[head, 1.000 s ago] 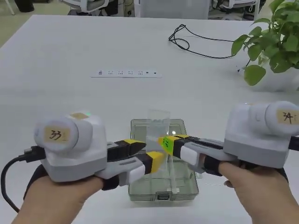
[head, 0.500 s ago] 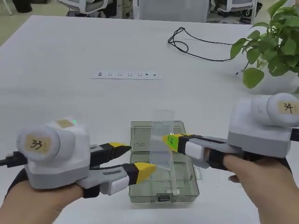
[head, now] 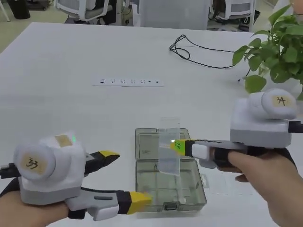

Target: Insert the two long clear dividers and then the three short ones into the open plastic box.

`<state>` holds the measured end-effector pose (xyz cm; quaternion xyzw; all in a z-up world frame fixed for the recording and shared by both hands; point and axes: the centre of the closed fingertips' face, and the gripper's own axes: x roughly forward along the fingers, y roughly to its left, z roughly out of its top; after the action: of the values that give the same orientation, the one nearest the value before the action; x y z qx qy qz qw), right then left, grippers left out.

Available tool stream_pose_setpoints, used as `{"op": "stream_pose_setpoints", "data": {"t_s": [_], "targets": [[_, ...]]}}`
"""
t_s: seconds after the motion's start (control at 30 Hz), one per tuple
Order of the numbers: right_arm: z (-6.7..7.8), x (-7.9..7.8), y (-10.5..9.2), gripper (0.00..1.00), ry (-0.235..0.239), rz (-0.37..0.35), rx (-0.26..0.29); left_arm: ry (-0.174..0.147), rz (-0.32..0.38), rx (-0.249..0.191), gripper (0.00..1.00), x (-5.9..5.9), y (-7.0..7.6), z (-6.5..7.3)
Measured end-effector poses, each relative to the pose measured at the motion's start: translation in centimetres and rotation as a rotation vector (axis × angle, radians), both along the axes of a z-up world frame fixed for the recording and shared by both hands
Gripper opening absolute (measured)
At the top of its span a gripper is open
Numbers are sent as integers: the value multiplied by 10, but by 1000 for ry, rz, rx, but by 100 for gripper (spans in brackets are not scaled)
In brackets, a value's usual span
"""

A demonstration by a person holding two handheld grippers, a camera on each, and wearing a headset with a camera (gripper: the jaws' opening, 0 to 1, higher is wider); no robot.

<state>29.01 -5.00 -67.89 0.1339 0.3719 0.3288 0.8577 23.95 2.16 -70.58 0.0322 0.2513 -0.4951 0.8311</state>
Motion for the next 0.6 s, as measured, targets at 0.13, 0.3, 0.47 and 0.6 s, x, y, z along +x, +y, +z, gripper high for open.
{"op": "stream_pose_setpoints", "data": {"t_s": [0.13, 0.3, 0.47, 0.6], "targets": [[-10, 1, -5, 6, 60, -18, -45, -6, -14, -3, 86, 0, 2, -3], [-21, 5, -8, 6, 150, -50, -76, -22, -61, 6, 90, -1, 5, -11], [-33, 2, -5, 6, 246, -65, -94, -36, -100, 9, 94, -3, 10, -16], [-47, -9, 1, 6, 335, -54, -142, -35, -114, 13, 94, -3, 15, -21]]}}
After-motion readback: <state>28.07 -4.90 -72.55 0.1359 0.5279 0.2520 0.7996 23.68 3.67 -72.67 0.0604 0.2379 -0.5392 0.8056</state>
